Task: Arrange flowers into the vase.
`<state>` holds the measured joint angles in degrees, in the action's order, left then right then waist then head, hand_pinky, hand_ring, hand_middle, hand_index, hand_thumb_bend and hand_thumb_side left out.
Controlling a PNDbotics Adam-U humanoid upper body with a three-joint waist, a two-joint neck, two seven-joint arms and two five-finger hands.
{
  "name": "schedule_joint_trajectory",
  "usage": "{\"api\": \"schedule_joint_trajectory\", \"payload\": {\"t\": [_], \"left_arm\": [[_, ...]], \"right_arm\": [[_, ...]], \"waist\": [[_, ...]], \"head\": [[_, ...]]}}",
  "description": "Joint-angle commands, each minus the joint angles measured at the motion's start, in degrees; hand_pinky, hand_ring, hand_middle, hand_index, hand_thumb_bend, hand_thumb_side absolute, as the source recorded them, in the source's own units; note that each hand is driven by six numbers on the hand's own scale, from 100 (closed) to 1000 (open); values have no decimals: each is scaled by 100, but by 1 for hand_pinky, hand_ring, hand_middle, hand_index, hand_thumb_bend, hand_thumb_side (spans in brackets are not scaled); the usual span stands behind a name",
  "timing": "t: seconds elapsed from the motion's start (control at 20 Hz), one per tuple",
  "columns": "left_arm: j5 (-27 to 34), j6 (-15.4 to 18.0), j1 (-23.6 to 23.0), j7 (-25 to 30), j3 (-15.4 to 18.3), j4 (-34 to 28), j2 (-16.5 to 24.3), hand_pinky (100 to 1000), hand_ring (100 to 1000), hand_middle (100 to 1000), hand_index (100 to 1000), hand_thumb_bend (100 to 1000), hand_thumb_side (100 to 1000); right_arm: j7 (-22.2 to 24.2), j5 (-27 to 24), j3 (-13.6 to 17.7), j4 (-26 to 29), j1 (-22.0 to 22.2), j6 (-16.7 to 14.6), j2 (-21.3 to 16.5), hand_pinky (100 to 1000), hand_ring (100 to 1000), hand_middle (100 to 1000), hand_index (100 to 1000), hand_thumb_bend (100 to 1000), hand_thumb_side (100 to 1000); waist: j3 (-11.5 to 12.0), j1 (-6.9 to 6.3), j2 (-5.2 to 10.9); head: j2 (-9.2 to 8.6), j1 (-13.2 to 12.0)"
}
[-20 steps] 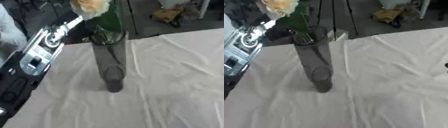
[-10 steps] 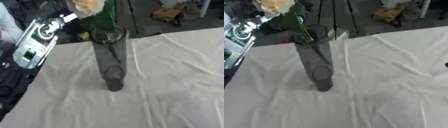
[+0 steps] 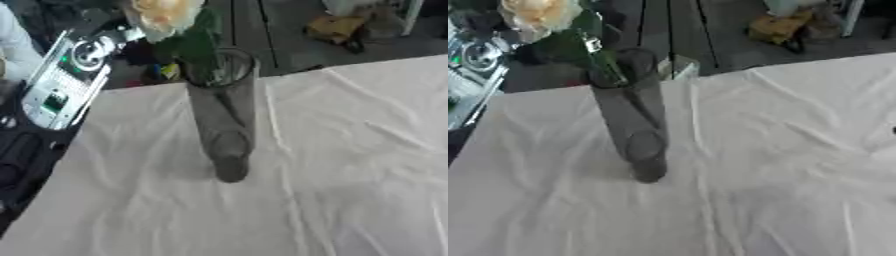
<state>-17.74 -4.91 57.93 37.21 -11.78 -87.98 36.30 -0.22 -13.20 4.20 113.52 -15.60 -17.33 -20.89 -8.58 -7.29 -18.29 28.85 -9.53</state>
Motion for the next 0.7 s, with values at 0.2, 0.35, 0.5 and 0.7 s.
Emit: {"api": "schedule_joint_trajectory", "payload": {"t": [0.2, 0.35, 0.5, 0.7], "left_arm": [[33, -34, 134, 416, 156, -18, 233, 870, 914, 923, 1000, 777, 1000], [30, -44, 150, 588, 189, -25, 245, 882, 919, 932, 1000, 842, 1000], [10, -37, 155, 747, 224, -39, 270, 892, 922, 938, 1000, 858, 1000], [-52, -25, 140, 849, 289, -43, 302, 895, 921, 939, 1000, 859, 1000]], "right_arm": [[20, 5, 8, 108, -26, 32, -84, 644, 482, 441, 680, 100, 981], [30, 7, 6, 108, -23, 40, -83, 645, 482, 441, 680, 100, 980], [34, 7, 3, 108, -24, 47, -83, 644, 482, 441, 680, 100, 980], [32, -2, 3, 108, -24, 47, -88, 644, 482, 441, 680, 100, 980]], "waist": [[21, -54, 204], [28, -60, 205], [40, -63, 205], [48, -65, 212]], "head": [[63, -26], [67, -32], [78, -38], [79, -34]]}}
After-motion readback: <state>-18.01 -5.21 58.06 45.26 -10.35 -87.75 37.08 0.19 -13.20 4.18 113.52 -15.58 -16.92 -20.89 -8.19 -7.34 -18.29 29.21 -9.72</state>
